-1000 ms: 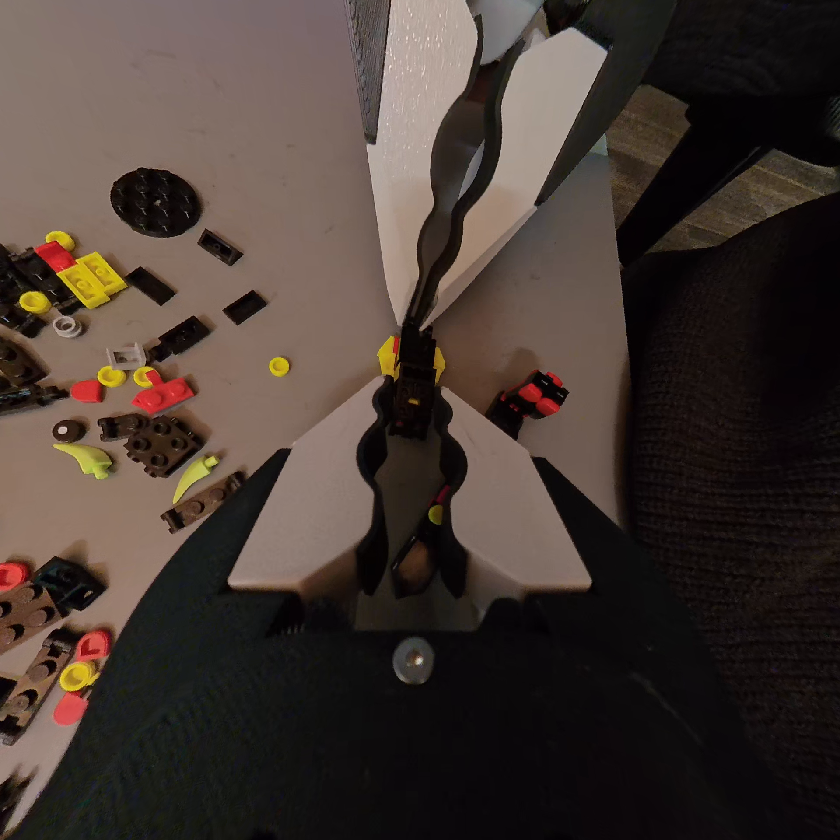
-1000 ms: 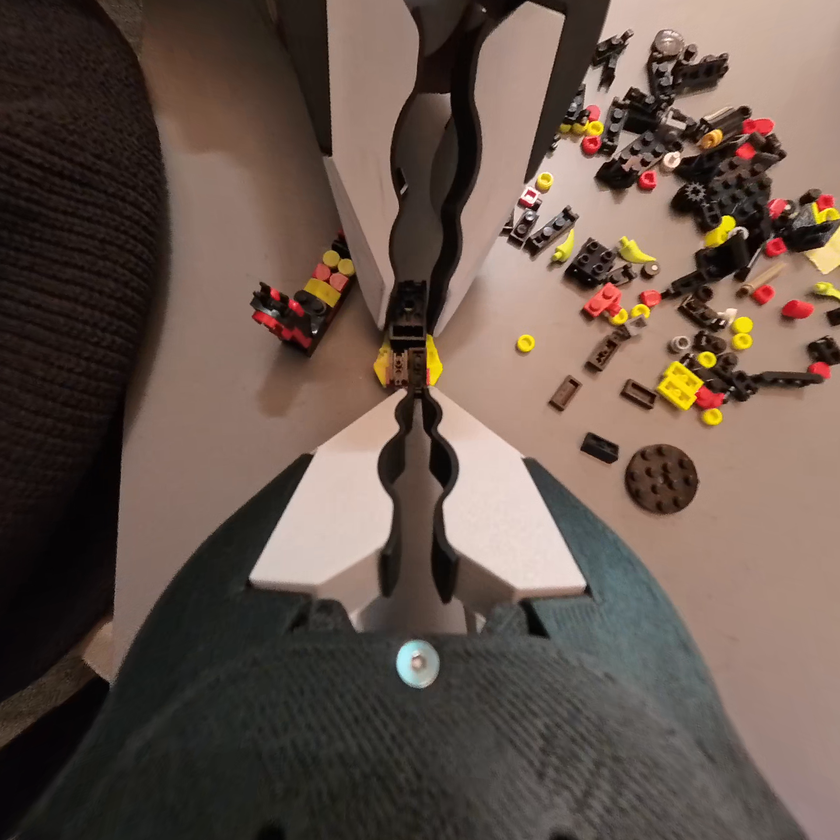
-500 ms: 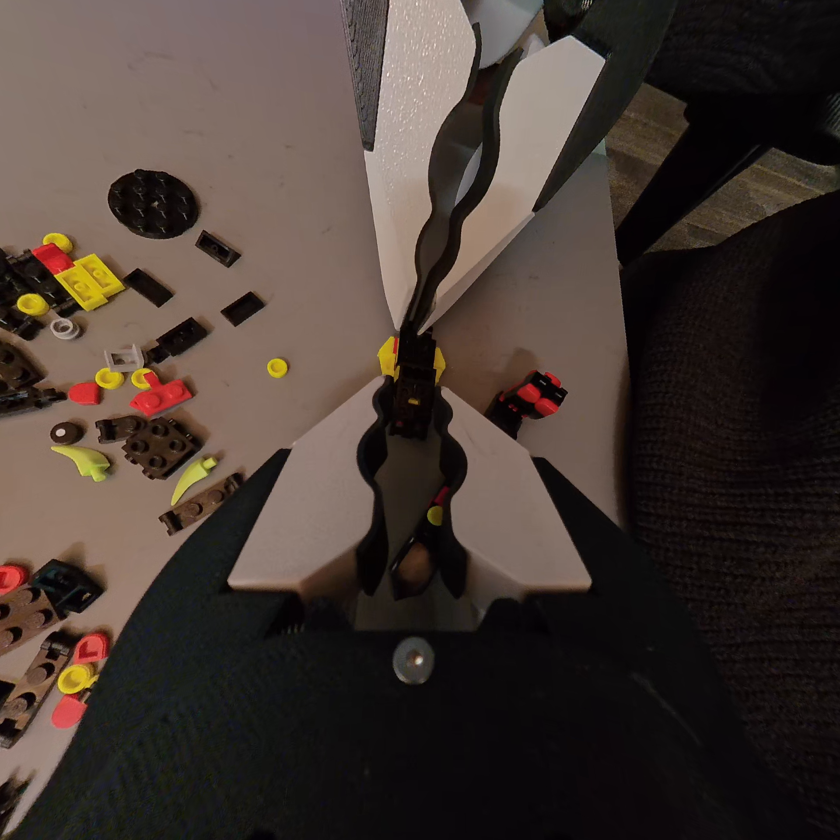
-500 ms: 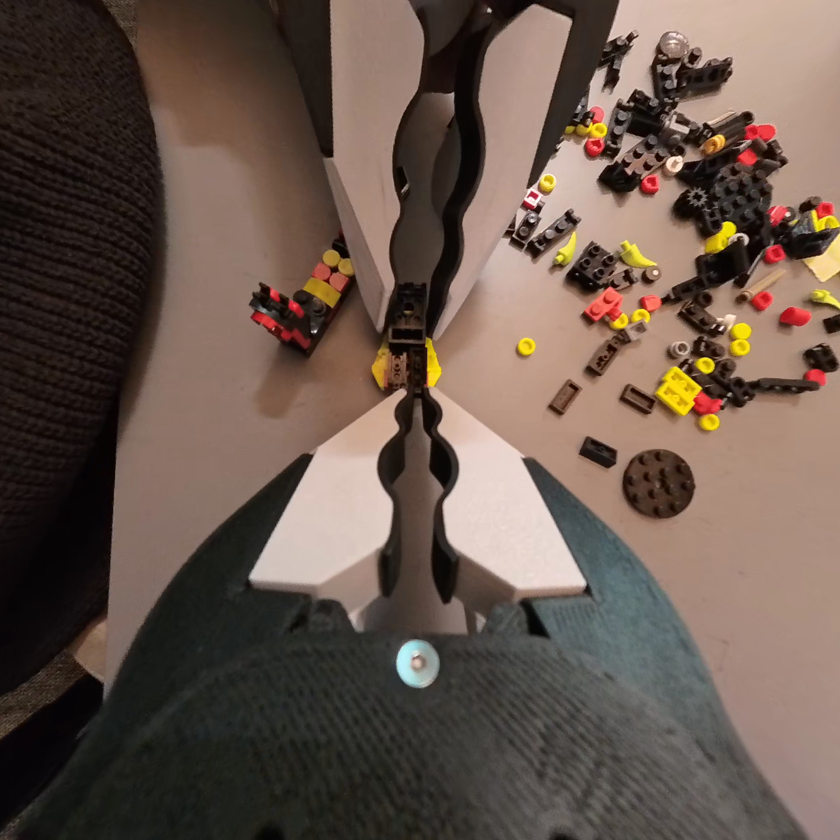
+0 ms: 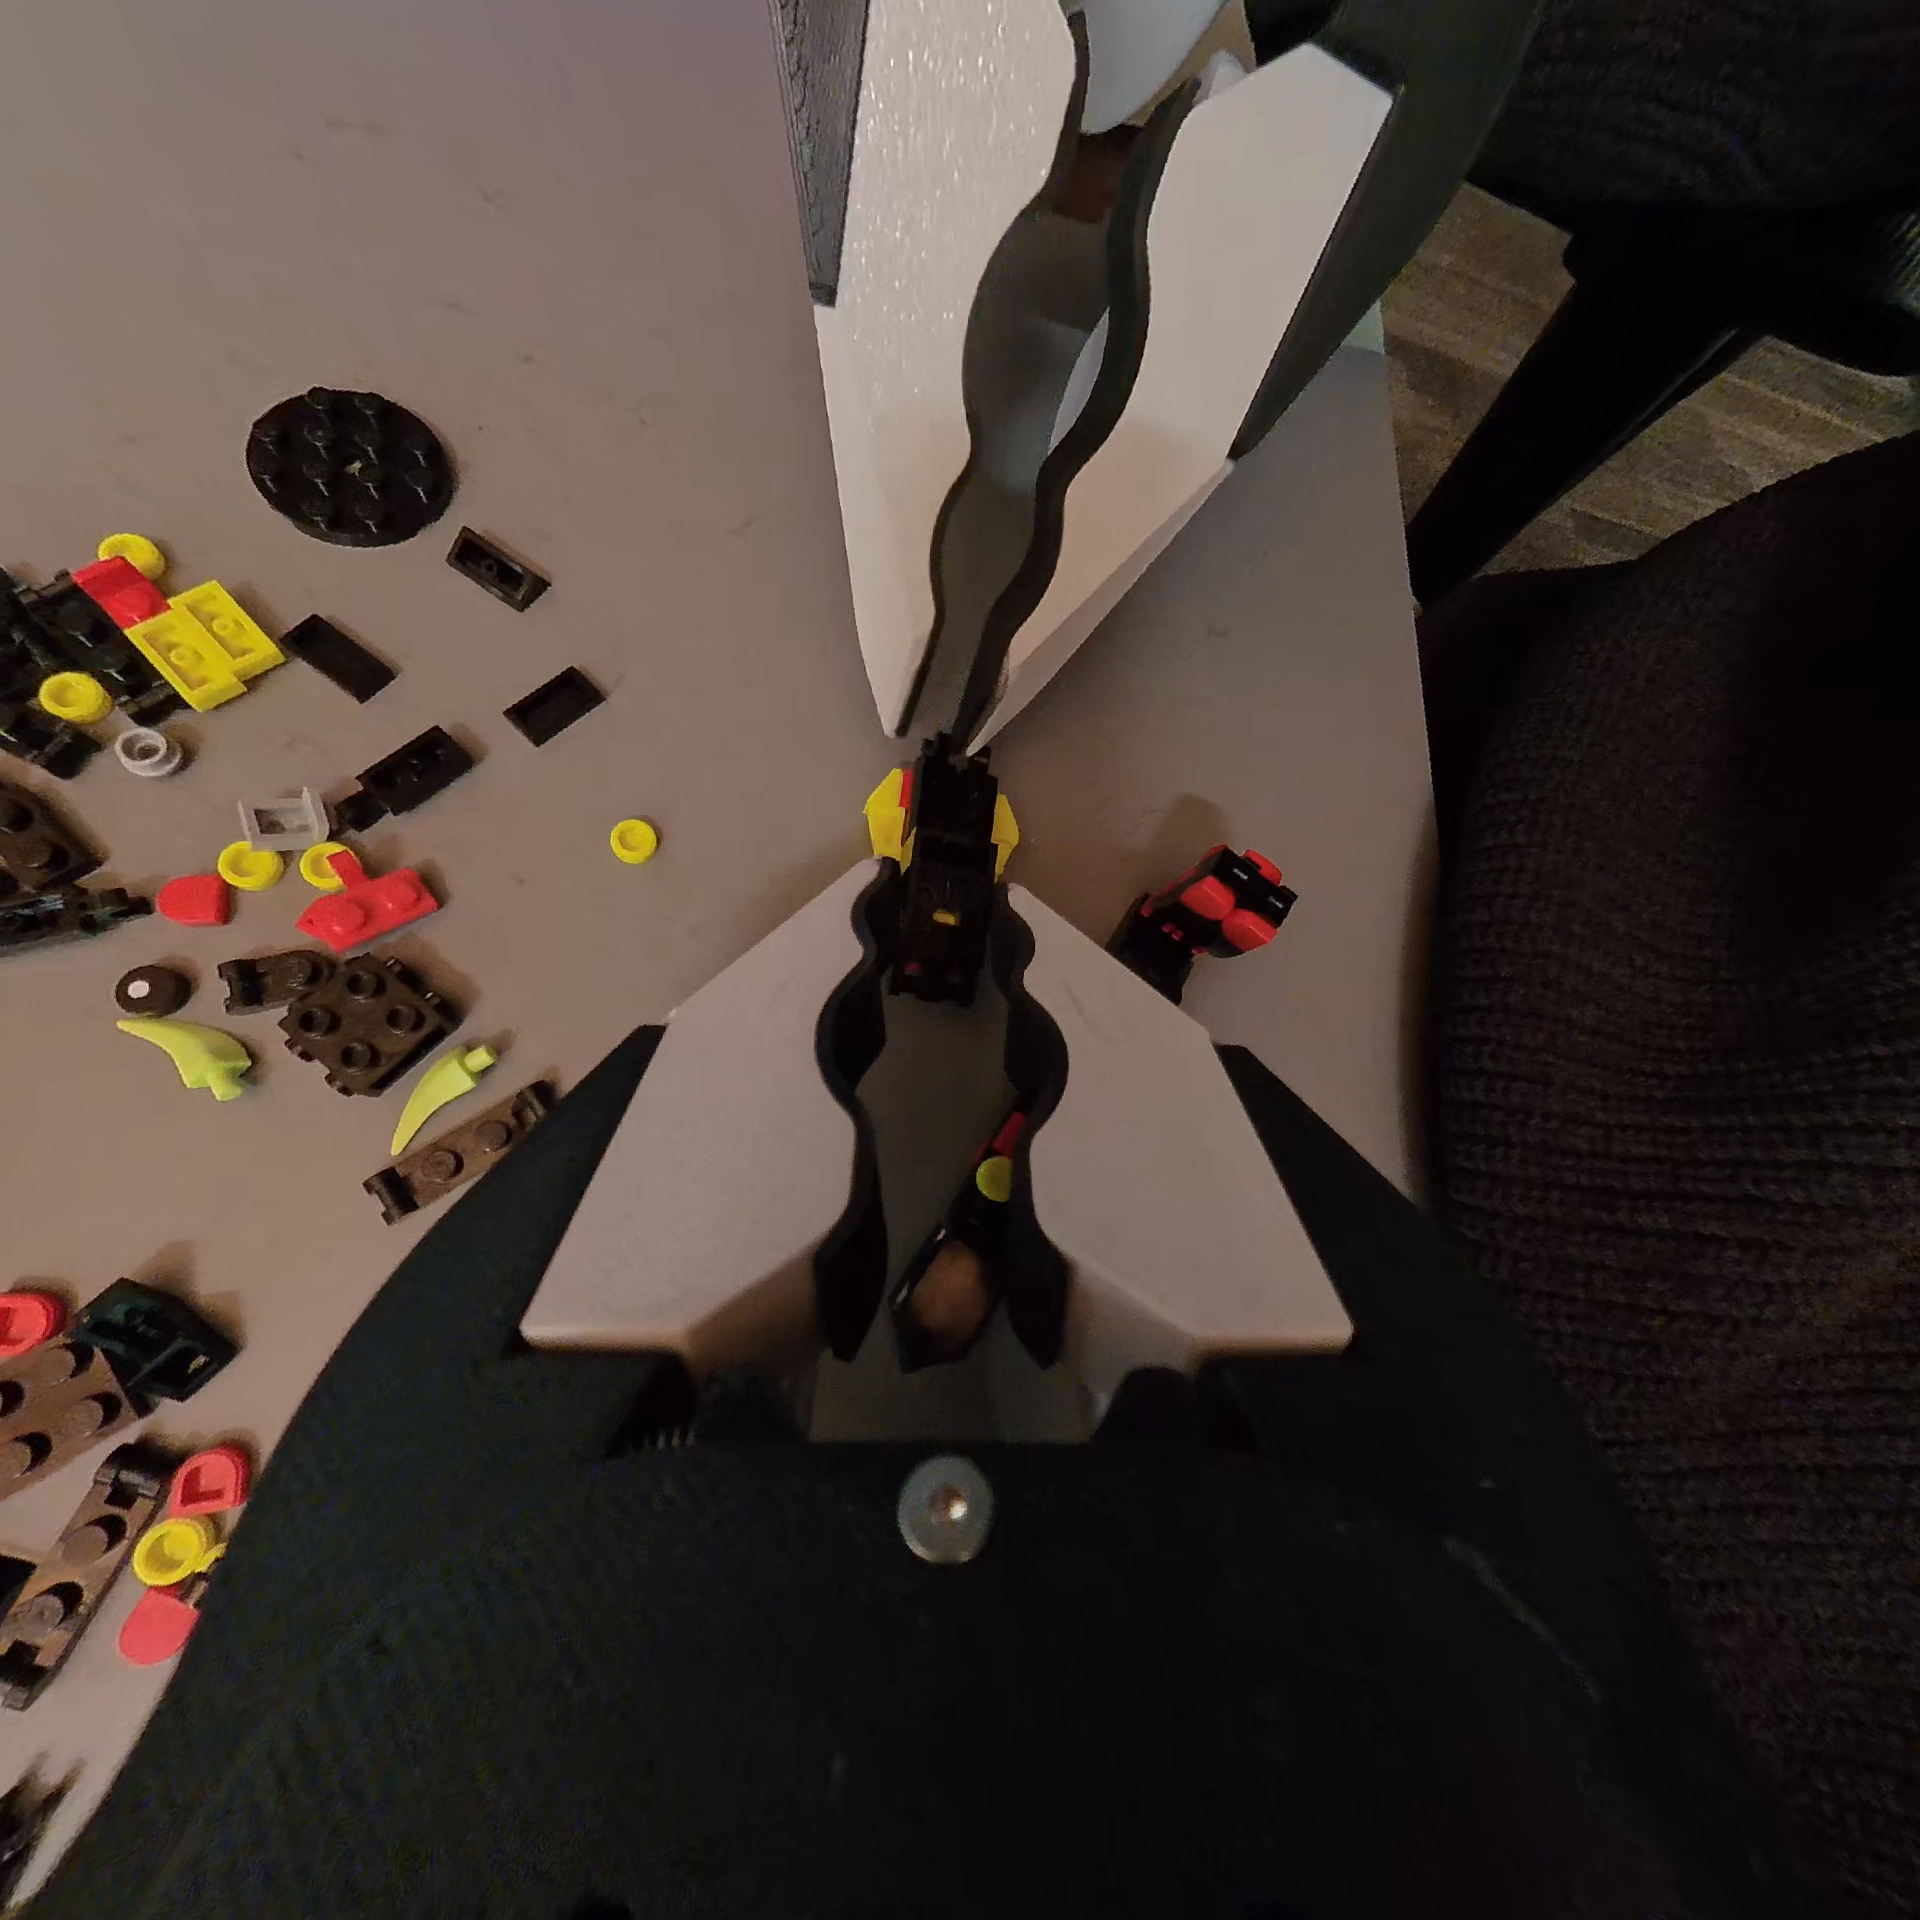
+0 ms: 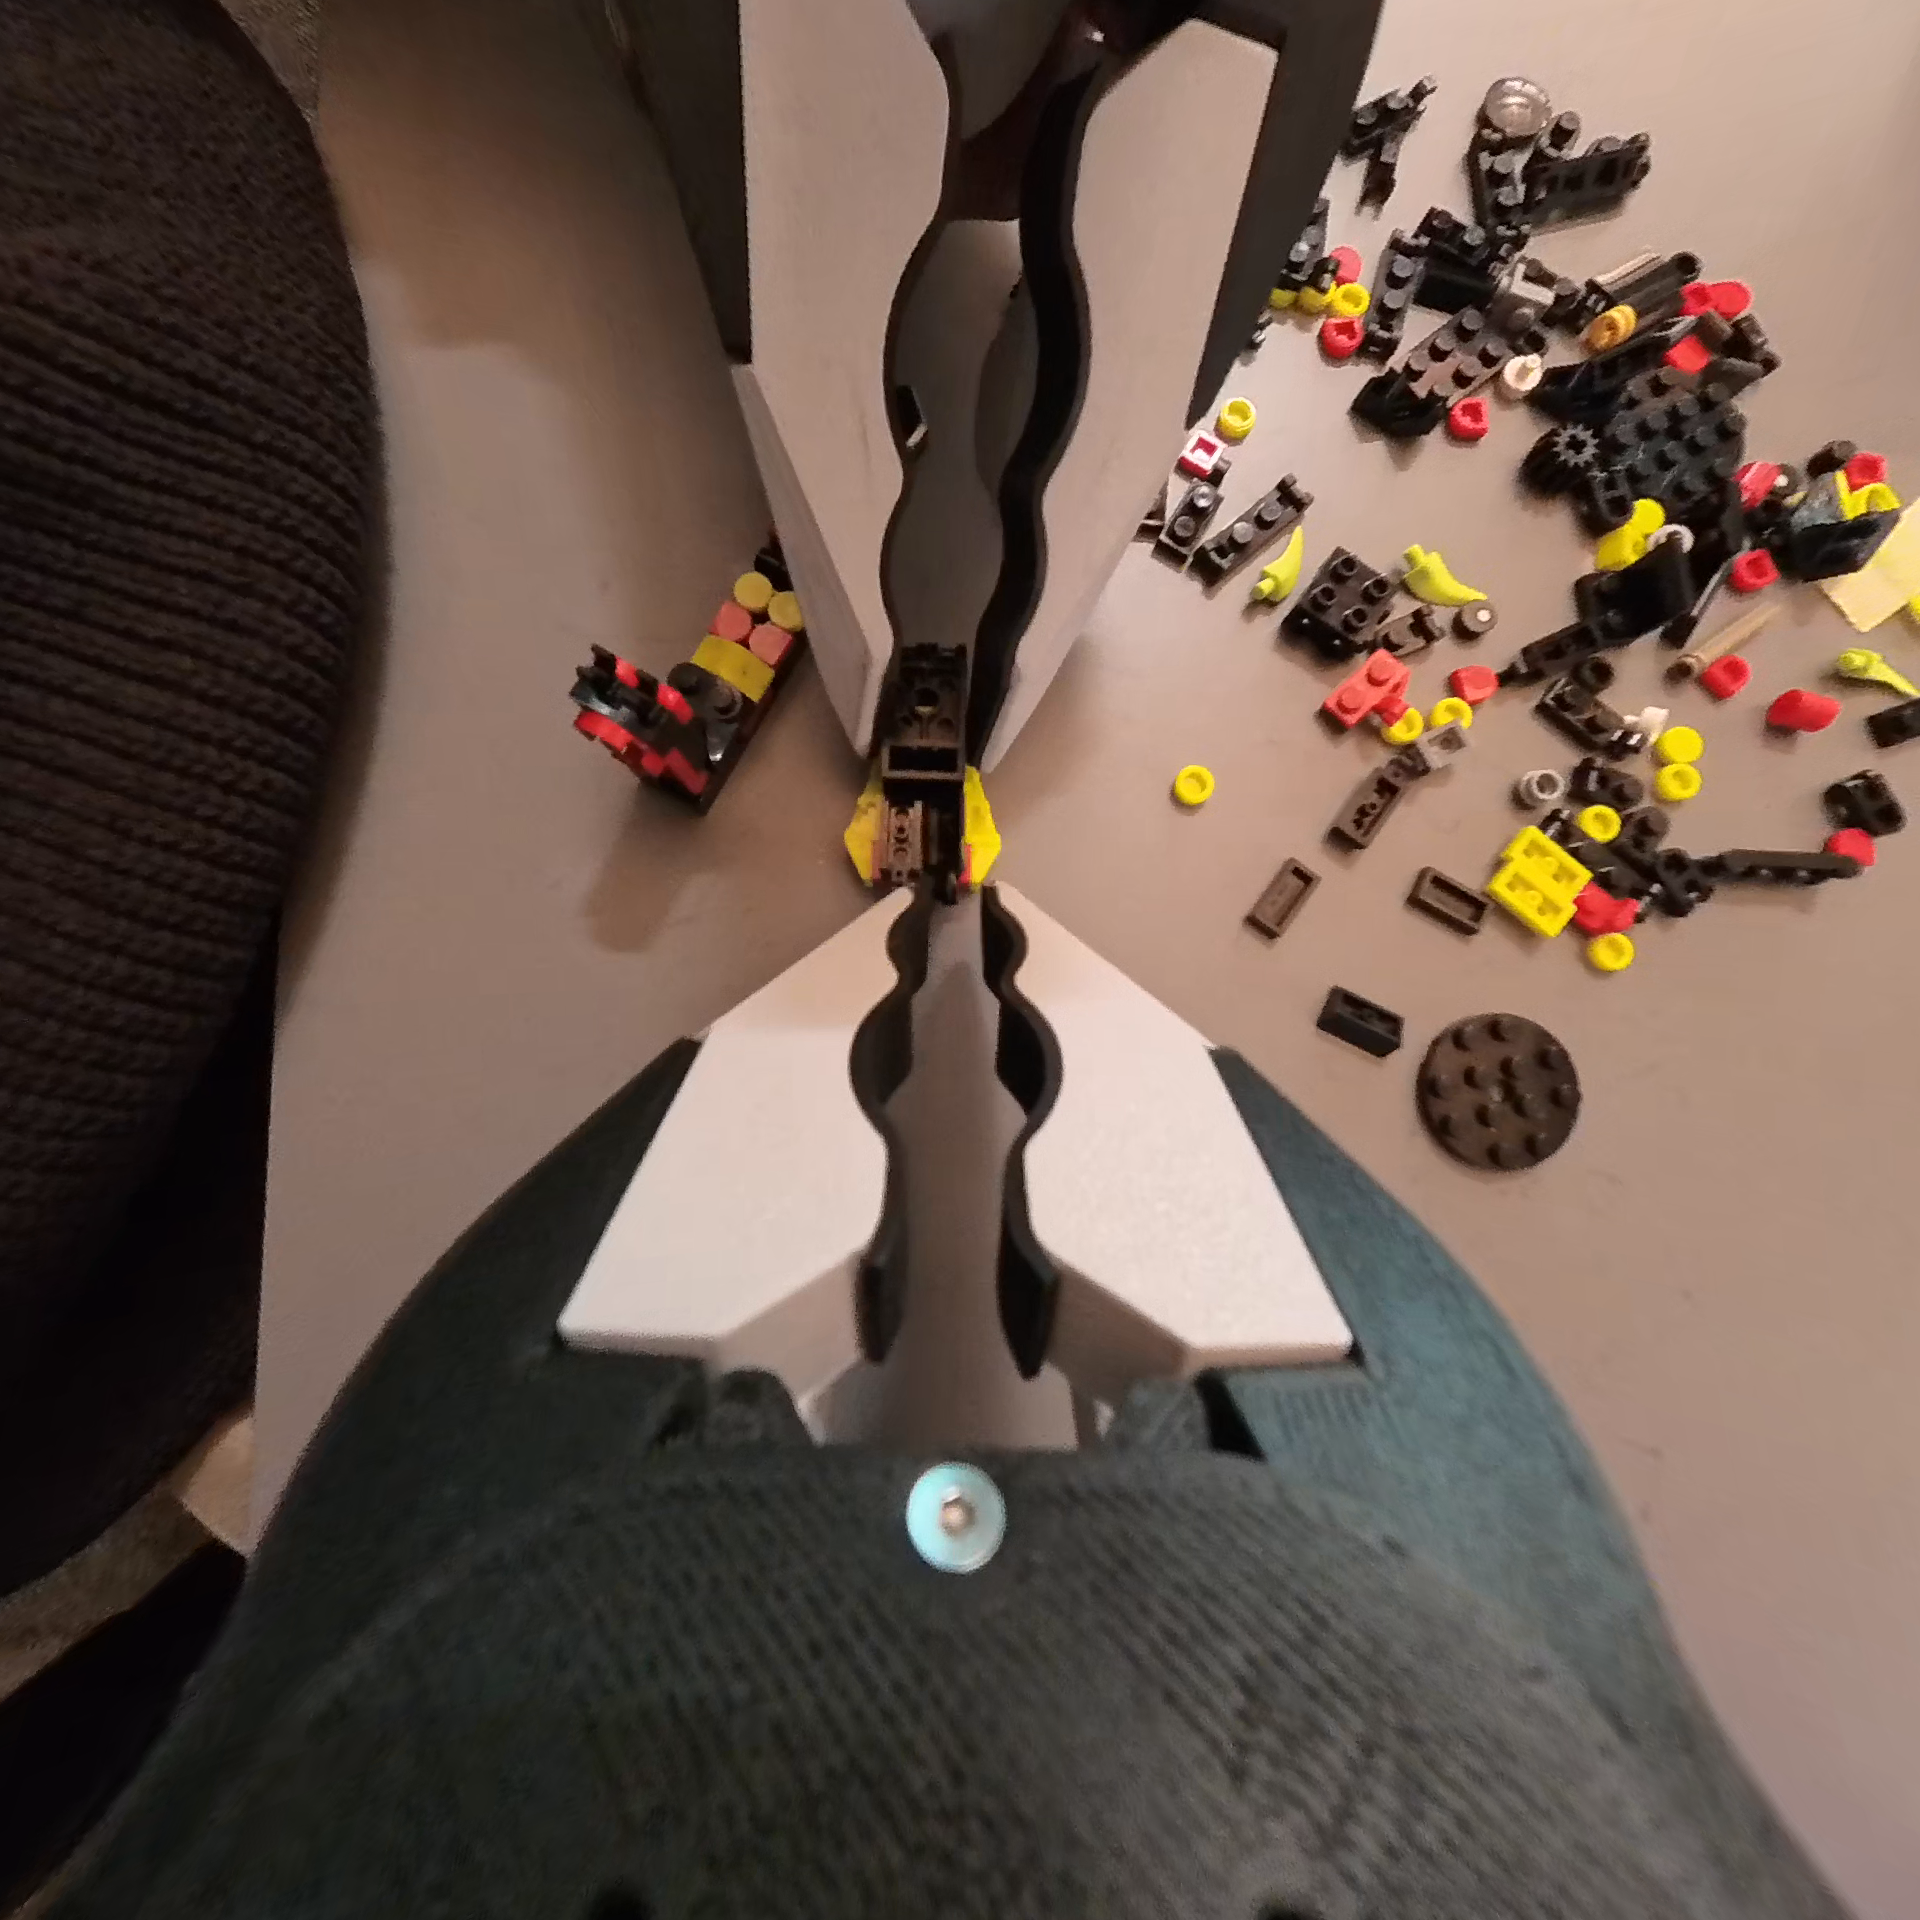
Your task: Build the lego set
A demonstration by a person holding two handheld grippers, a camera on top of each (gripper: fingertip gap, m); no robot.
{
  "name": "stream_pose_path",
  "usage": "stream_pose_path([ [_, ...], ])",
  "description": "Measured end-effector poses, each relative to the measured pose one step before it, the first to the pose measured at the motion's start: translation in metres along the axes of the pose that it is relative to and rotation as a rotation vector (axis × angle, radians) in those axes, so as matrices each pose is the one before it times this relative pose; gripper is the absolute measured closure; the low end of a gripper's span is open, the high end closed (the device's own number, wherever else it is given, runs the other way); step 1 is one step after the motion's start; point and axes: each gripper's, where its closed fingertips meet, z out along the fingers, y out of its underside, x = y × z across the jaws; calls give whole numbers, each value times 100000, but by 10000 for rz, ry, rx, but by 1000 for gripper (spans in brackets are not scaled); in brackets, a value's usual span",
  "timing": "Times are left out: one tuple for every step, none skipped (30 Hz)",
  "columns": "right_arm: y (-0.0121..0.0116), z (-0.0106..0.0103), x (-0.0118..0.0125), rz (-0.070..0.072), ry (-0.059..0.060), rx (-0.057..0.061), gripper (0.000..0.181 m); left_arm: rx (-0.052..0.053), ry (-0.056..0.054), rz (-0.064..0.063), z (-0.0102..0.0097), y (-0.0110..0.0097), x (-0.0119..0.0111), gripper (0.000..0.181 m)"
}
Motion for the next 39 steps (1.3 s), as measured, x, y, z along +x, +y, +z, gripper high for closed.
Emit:
stream_pose_path([
  [-38,-66,2,19,-14,46,173,0,-6,0,0,0,-9,167],
  [-72,-57,22,34,-8,61,173,1,-9,6,1,-2,-17,167],
  [-88,-61,-1,34,-17,67,172,-1,-5,4,0,5,-1,167],
  [-122,-42,-19,33,-24,85,172,0,-3,3,0,0,-6,167],
  [-136,-17,-29,60,-40,84,172,0,-1,4,-6,-5,8,167],
  [-126,18,-52,64,-55,73,172,-1,-1,2,7,-4,-1,167],
  [-110,25,-44,35,-36,60,172,-1,1,4,0,4,8,167],
  [-77,20,-23,-4,-5,40,172,-1,-2,4,7,-1,6,167],
  [-76,11,-10,-40,23,33,172,0,0,-2,-1,-3,-9,167],
  [-110,3,-26,-67,19,51,173,3,4,-5,-6,3,7,167],
  [-157,-12,-96,-78,-14,79,174,2,4,-2,7,1,-5,167],
  [-188,-5,-68,-52,4,91,176,0,2,0,0,0,2,167],
  [-179,7,-9,-23,24,80,178,0,1,2,0,0,-1,167],
  [-131,40,54,-3,48,47,181,0,4,3,8,-3,15,167],
  [-27,69,32,5,29,-2,181,-2,2,5,7,-1,10,167],
  [76,99,82,26,54,-49,181,-3,-1,7,1,-4,17,167],
  [168,123,105,38,56,-95,181,-2,-1,7,7,-1,4,167],
  [201,120,17,16,5,-101,181,-2,-1,4,7,0,6,167],
  [168,112,-13,10,-5,-84,181,-2,-5,4,7,0,2,167],
  [112,91,10,17,8,-54,181,-1,-1,2,0,4,6,167],
  [4,26,22,15,16,-3,181,0,5,-1,0,0,8,167],
  [-10,0,-2,19,-7,-7,181,-2,-3,2,-7,-2,7,167],
  [7,11,12,36,-9,-3,181,0,-5,4,0,0,-10,167],
  [-2,-5,2,36,-15,14,181,-3,-3,3,6,1,5,167],
  [6,2,0,23,-17,13,181,1,-2,0,1,-1,-3,167],
  [5,-6,-5,13,-11,2,181,1,-2,1,8,-8,-2,167],
  [8,-4,-1,22,-4,-5,181,-1,-8,5,-6,-3,-3,167],
  [0,6,4,20,-2,-10,181,-4,-13,7,7,-9,2,167],
  [6,0,-2,-1,5,-10,181,-3,-11,6,6,0,-8,167],
  [12,8,-10,6,10,-10,181,0,-9,4,8,0,5,167],
  [0,9,7,24,9,-16,181,-2,-3,-2,-1,3,-3,167],
  [11,-3,-1,4,15,-14,181,-2,-1,-7,6,-7,-4,167],
  [3,1,1,0,21,-9,181,-8,-3,0,-5,-2,1,167],
  [12,5,-7,-5,28,-5,181,-9,-8,3,1,10,-2,167],
  [41,-10,-12,-33,39,-27,181,-9,-9,-7,1,-10,-11,167],
  [14,-2,-11,-23,44,-23,181,-8,-10,-12,9,-1,-2,167],
  [16,1,-17,-41,59,-37,181,-9,-10,-7,9,0,-6,167],
  [51,31,-25,-58,52,-55,181,-11,-10,1,1,-2,0,167],
  [31,4,-17,-15,44,-42,181,-10,-11,3,-5,3,-4,167],
])
